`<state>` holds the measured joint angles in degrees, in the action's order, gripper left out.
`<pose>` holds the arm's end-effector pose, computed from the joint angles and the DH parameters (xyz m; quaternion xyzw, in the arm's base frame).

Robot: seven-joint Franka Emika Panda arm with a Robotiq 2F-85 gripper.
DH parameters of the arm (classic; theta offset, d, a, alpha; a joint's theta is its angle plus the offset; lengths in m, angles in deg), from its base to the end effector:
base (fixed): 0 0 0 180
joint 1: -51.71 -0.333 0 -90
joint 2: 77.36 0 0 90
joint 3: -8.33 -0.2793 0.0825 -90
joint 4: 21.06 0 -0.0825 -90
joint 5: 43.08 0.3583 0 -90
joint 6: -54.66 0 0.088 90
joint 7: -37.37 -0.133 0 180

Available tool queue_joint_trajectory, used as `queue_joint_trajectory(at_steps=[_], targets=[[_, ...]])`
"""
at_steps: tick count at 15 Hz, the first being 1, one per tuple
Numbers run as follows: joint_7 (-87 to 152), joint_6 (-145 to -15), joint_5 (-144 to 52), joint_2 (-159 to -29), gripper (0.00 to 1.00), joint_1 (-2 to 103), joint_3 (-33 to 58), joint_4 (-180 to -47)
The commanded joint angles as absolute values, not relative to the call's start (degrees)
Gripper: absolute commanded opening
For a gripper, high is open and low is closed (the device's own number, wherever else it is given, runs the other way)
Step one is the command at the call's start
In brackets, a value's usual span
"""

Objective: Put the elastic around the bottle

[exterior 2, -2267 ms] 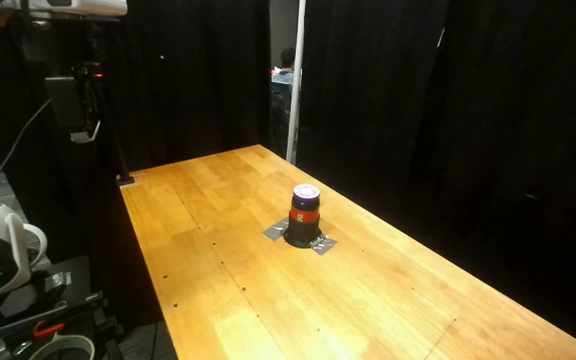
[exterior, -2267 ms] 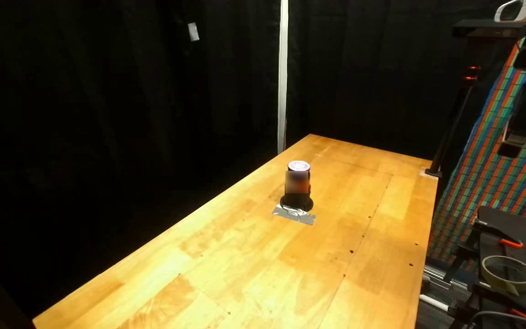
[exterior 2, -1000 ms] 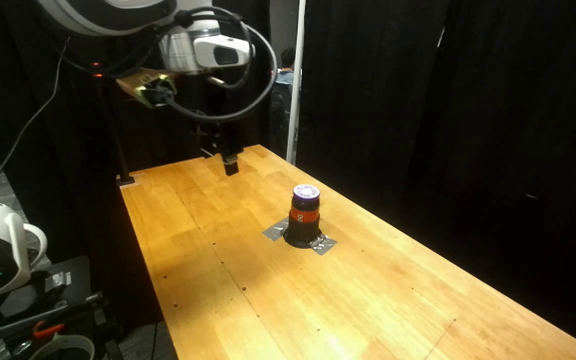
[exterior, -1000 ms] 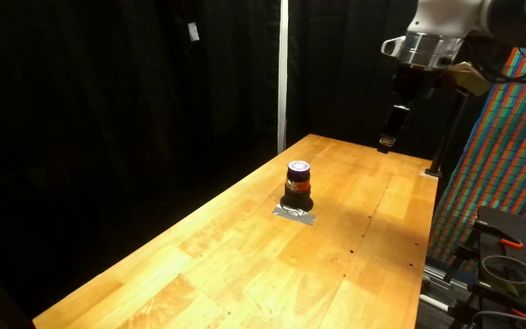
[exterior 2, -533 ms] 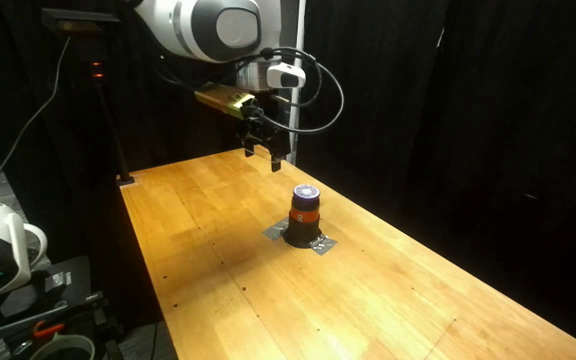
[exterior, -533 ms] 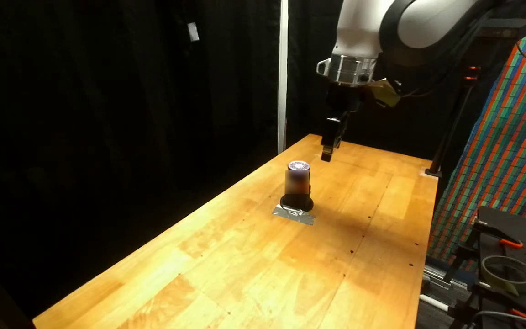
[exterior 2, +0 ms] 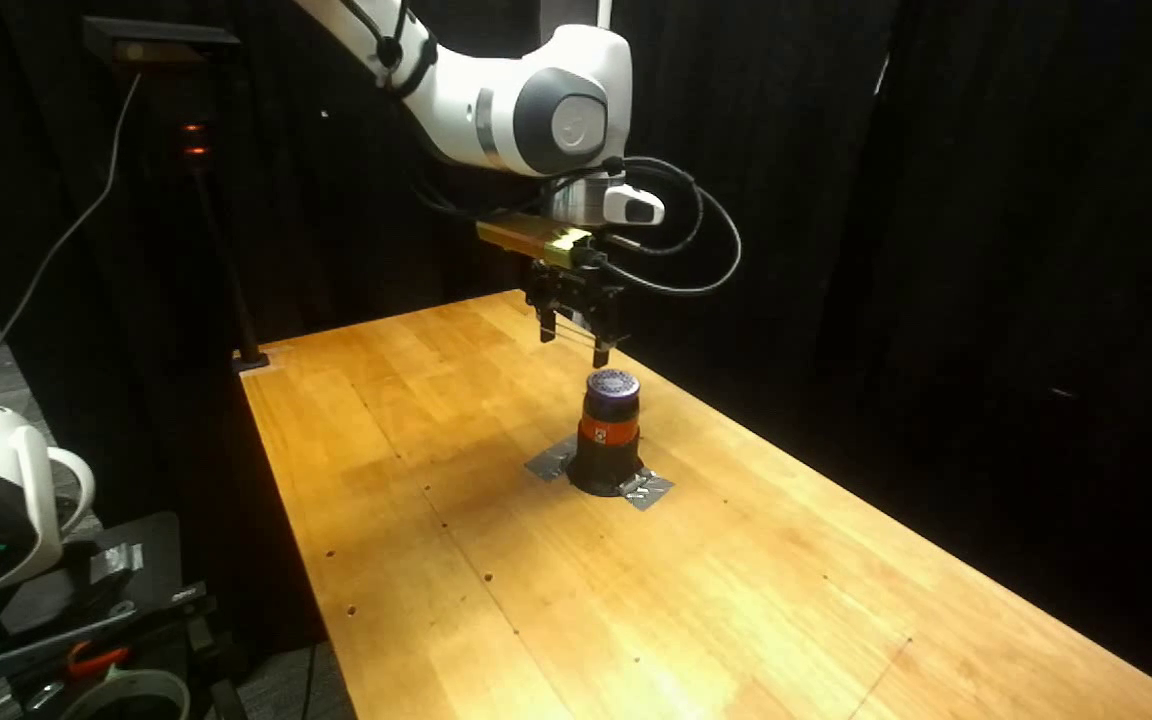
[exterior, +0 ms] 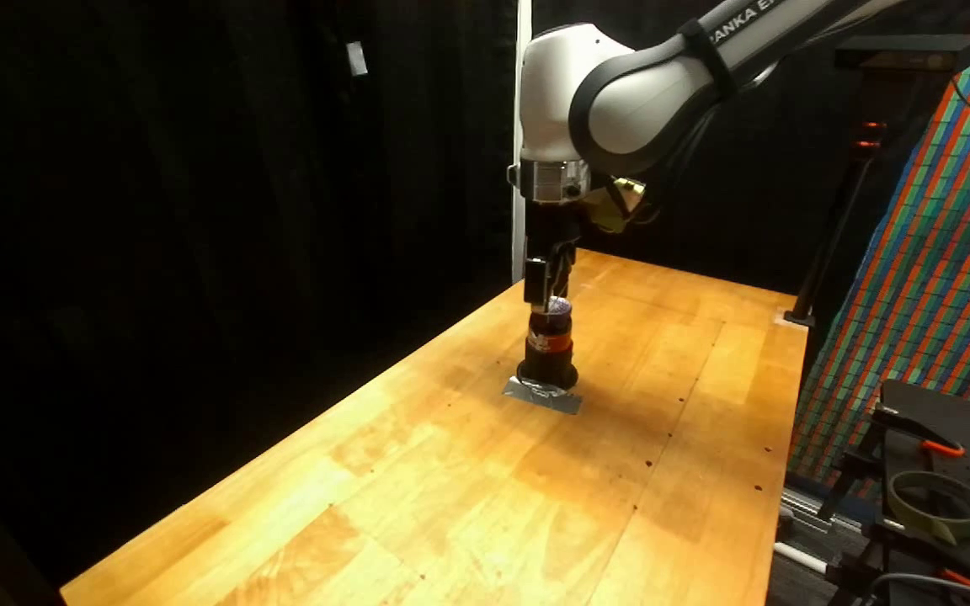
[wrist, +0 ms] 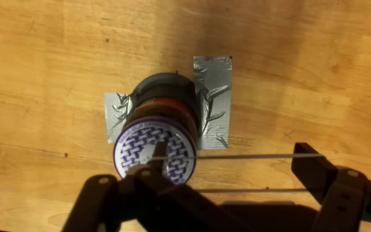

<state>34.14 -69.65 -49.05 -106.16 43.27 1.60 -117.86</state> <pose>0.6125 0.1542 0.2634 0.9918 0.1267 -0.0066 0.0157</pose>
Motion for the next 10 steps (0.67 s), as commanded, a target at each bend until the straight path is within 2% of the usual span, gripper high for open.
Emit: queue_joint_trajectory(at_steps=[1,10], targets=[[34.3,-65.1,-49.9,-112.9,1.00,41.9,3.3,-107.7],[33.8,-58.7,-51.3,-118.9,1.00,40.8,5.7,-97.6]])
